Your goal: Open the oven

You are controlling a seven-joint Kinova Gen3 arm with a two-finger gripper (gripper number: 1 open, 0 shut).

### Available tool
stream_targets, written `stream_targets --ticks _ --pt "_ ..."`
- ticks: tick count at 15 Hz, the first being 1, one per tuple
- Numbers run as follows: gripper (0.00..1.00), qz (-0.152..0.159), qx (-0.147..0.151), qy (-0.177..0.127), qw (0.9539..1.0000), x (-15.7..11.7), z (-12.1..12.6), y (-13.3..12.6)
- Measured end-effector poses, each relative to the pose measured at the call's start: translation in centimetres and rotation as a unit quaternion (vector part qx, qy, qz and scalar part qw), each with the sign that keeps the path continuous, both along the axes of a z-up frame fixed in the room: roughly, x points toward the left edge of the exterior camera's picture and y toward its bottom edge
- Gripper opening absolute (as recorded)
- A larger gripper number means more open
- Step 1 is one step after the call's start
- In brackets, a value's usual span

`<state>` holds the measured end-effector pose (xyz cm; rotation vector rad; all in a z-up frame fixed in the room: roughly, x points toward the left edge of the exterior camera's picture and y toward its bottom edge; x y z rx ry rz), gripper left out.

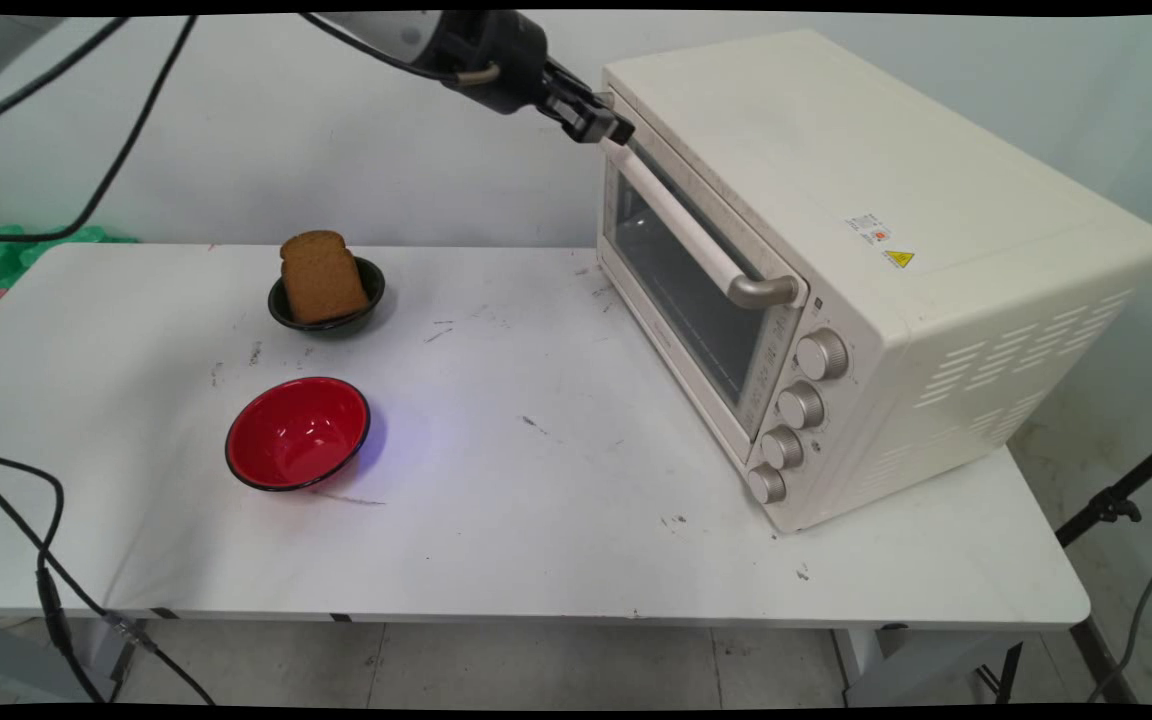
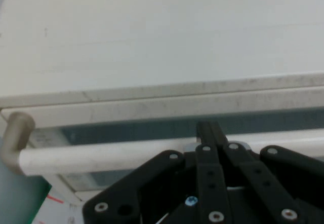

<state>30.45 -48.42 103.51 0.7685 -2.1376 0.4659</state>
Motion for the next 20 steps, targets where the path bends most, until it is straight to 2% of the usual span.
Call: stream_targets --ticks 12,20 --pt "0.00 0.007 0.008 -0.011 0.9999 -3.0 -2.3 -2.2" --pt "0.00 0.012 0.014 -0.018 0.9997 -3.2 -3.3 -2.1"
